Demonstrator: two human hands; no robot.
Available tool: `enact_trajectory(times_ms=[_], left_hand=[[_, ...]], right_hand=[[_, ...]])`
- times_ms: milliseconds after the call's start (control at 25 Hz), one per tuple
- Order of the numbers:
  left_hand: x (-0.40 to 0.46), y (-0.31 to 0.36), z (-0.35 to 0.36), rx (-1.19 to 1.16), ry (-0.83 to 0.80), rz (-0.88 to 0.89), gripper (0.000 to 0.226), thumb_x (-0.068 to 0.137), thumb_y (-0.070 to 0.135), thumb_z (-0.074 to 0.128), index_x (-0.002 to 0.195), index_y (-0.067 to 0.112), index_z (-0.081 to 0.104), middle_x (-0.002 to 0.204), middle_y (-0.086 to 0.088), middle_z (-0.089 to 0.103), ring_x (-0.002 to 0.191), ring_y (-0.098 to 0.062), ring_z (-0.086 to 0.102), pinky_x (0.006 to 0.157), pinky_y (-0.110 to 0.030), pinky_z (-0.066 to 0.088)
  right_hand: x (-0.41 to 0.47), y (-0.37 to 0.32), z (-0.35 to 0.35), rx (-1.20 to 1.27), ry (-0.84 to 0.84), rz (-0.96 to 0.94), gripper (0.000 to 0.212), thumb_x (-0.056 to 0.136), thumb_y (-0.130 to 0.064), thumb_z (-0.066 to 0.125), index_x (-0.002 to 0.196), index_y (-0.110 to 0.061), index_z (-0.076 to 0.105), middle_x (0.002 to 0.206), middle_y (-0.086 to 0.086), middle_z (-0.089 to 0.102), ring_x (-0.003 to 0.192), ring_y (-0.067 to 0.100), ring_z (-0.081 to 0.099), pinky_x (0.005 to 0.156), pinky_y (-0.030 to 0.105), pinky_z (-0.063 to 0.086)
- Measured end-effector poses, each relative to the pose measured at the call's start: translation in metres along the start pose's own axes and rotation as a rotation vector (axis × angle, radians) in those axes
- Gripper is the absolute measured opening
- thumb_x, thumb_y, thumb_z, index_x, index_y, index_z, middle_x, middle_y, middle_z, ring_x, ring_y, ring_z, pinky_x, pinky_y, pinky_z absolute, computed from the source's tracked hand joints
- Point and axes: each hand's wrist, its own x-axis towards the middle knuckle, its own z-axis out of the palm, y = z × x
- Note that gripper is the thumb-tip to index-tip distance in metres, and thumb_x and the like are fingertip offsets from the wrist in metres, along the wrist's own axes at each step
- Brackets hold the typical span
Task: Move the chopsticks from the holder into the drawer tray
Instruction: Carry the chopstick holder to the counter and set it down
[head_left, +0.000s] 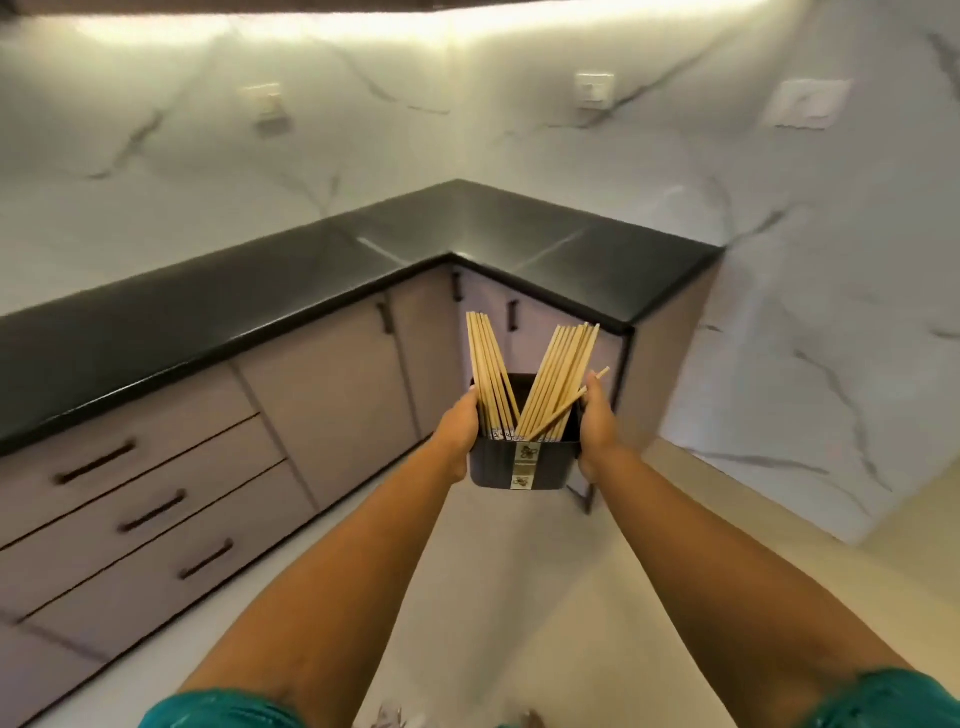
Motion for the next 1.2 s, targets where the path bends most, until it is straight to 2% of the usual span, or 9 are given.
enact_trajectory(times_ms=[120,280,400,560,640,720,920,1080,1200], left_hand=[[0.024,0.012,-0.089,-0.097,0.143,-0.03,0.043,0.097,0.049,0.032,0.097,0.022,0.066,0.099,-0.004,0.07,0.094,-0.017,0.063,0.073,-0.033,0.047],[0.05,0.031,-0.19,-0.072,0.414,-0.056,0.059,0.093,0.057,0.033,0.134,0.018,0.05,0.136,-0.013,0.047,0.118,-0.027,0.051,0.098,-0.044,0.043],[0.059,0.039,-0.25,-0.153,0.523,-0.052,0.052,0.094,0.055,0.034,0.125,0.02,0.056,0.13,-0.01,0.054,0.107,-0.019,0.056,0.078,-0.032,0.046],[0.056,0.053,-0.319,-0.199,0.707,-0.069,0.052,0.093,0.055,0.036,0.128,0.021,0.053,0.134,-0.01,0.048,0.112,-0.023,0.052,0.088,-0.039,0.046],[0.051,0.058,-0.35,-0.295,0.768,-0.087,0.048,0.092,0.054,0.04,0.121,0.02,0.057,0.121,-0.009,0.059,0.102,-0.021,0.06,0.073,-0.036,0.05],[0.049,0.061,-0.382,-0.329,0.826,-0.085,0.045,0.093,0.053,0.041,0.116,0.018,0.059,0.105,-0.006,0.066,0.091,-0.017,0.062,0.061,-0.03,0.045],[0.065,0.059,-0.474,-0.17,0.988,-0.082,0.051,0.097,0.049,0.03,0.13,0.016,0.05,0.122,-0.008,0.058,0.106,-0.02,0.054,0.096,-0.041,0.042],[0.083,0.067,-0.571,-0.216,1.006,-0.037,0.047,0.094,0.052,0.031,0.118,0.022,0.058,0.104,0.0,0.063,0.092,-0.014,0.055,0.084,-0.037,0.039],[0.097,0.075,-0.643,-0.148,1.017,-0.059,0.047,0.094,0.045,0.03,0.125,0.019,0.053,0.109,-0.003,0.062,0.097,-0.017,0.057,0.092,-0.041,0.042]], right_hand=[[0.04,0.012,0.098,-0.016,-0.208,0.036,0.058,0.095,-0.06,0.028,0.109,-0.022,0.069,0.11,0.009,0.072,0.108,0.025,0.065,0.099,0.045,0.047],[0.091,0.024,0.217,-0.013,-0.437,0.121,0.054,0.096,-0.057,0.03,0.115,-0.022,0.066,0.115,0.01,0.07,0.108,0.024,0.065,0.096,0.044,0.049],[0.118,0.031,0.295,-0.05,-0.558,0.176,0.052,0.097,-0.055,0.031,0.118,-0.022,0.064,0.112,0.008,0.07,0.109,0.024,0.064,0.092,0.041,0.05],[0.132,0.041,0.389,-0.107,-0.722,0.21,0.049,0.098,-0.054,0.029,0.12,-0.024,0.061,0.115,0.006,0.068,0.106,0.02,0.063,0.094,0.043,0.049],[0.132,0.047,0.428,-0.127,-0.805,0.26,0.049,0.097,-0.054,0.033,0.123,-0.023,0.06,0.113,0.007,0.068,0.104,0.021,0.064,0.088,0.043,0.052],[0.133,0.053,0.466,-0.228,-0.823,0.254,0.05,0.093,-0.055,0.041,0.123,-0.021,0.061,0.12,0.01,0.063,0.107,0.022,0.063,0.093,0.043,0.051],[0.137,0.077,0.565,-0.5,-0.834,0.119,0.058,0.085,-0.056,0.054,0.13,-0.02,0.048,0.133,0.007,0.045,0.104,0.018,0.053,0.092,0.033,0.045],[0.144,0.095,0.663,-0.557,-0.854,0.072,0.058,0.08,-0.053,0.059,0.128,-0.025,0.043,0.128,0.007,0.04,0.102,0.018,0.048,0.091,0.039,0.04],[0.149,0.107,0.735,-0.573,-0.822,0.008,0.055,0.079,-0.046,0.062,0.125,-0.025,0.039,0.122,0.006,0.042,0.086,0.01,0.049,0.078,0.034,0.042]])
